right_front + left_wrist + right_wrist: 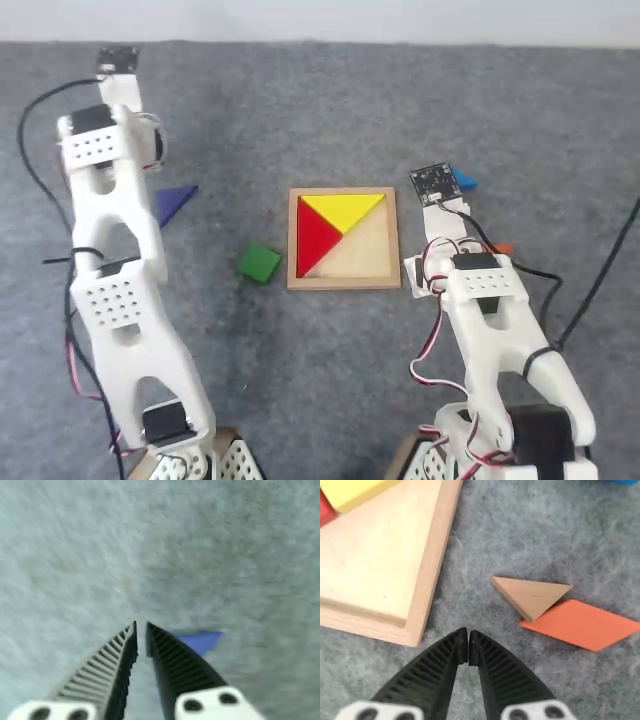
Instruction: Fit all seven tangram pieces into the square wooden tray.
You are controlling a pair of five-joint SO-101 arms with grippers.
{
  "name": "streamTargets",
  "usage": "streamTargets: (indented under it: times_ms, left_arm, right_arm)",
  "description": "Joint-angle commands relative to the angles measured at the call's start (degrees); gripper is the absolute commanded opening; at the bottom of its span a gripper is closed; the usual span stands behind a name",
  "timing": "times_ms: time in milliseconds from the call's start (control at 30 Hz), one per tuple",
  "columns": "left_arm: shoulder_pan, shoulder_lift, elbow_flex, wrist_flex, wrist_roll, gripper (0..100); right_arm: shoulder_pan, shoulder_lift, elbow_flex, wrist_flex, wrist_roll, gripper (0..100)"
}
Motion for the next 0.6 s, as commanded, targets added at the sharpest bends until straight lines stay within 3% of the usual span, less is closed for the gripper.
streamTargets:
  times_ms: [0, 167, 567]
  left_arm:
    - [1.93, -0.79, -0.84, 3.69, 18.29, 2]
    - [0.79, 0.44, 0.75, 5.71, 29.89, 2]
    - [1.32, 5.19, 0.84, 8.53, 30.51, 1]
  right_arm:
    - [0.04, -3.47, -0.35, -0.57, -0.26, 1.9]
    - [0.04, -3.21, -0.26, -0.57, -0.26, 1.9]
    - [0.04, -3.03, -0.09, -1.01, -0.26, 1.9]
